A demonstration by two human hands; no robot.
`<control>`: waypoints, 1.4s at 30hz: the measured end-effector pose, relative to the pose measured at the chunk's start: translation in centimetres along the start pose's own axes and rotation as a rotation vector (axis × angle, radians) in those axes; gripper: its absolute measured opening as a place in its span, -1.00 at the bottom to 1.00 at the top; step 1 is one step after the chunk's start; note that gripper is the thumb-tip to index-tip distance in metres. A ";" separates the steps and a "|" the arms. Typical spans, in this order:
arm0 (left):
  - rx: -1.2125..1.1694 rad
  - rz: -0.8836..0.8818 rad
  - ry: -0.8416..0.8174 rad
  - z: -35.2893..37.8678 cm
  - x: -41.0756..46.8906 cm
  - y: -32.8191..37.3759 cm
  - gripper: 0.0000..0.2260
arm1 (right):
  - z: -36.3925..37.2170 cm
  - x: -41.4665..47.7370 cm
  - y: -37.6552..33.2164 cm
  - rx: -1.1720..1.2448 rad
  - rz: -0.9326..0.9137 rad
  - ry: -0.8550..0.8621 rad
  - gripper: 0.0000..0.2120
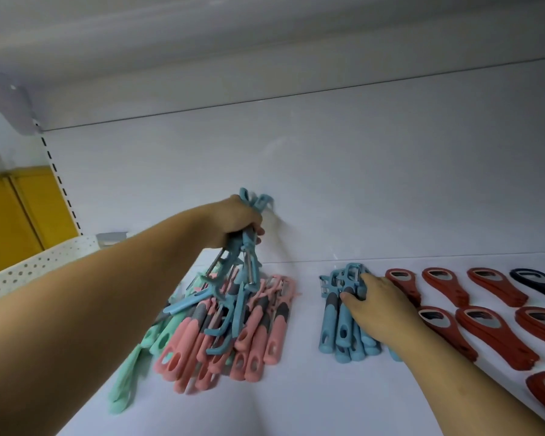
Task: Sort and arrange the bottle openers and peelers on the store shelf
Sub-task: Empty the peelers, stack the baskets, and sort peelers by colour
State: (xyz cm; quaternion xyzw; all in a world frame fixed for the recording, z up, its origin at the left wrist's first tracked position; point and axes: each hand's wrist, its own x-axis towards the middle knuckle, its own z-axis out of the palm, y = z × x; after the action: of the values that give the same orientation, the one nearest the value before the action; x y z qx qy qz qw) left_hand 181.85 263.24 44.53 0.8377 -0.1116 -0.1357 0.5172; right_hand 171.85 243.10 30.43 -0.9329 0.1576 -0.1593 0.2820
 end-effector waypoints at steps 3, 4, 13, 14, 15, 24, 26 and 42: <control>-0.207 0.086 0.008 -0.7 -1.2 0.8 -0.74 | 0.0 -0.1 -0.1 -0.019 -0.016 0.008 -0.66; -0.223 0.151 0.035 -0.6 -1.6 0.8 -0.71 | 0.0 -0.1 0.0 -0.041 -0.028 0.007 -0.63; 0.115 0.706 -0.050 5.6 -6.5 3.0 -0.77 | 0.1 -0.1 -0.2 0.048 0.000 0.013 -0.61; 0.158 0.761 -0.108 6.4 -6.8 3.0 -0.74 | 0.0 0.1 -0.2 0.125 0.036 0.008 -0.65; 0.191 0.815 -0.163 7.2 -7.1 2.8 -0.71 | 0.0 0.2 -0.2 0.218 0.074 0.008 -0.68; 0.784 1.228 -0.203 11.1 -4.5 -3.7 -0.64 | -1.5 1.0 0.5 0.934 0.233 -0.051 -0.80; 0.897 1.367 -0.182 11.4 -3.6 -5.0 -0.75 | -0.9 1.6 0.7 0.988 0.278 -0.042 -0.85; 1.179 0.482 0.020 11.4 -1.2 -8.0 -0.38 | -0.5 0.6 0.2 0.599 0.170 0.067 -0.88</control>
State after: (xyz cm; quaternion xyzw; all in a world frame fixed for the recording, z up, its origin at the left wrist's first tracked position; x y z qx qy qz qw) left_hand 177.21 257.66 32.64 0.9343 -0.3478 0.0766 -0.0140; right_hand 172.17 242.49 30.86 -0.7860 0.1904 -0.2048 0.5514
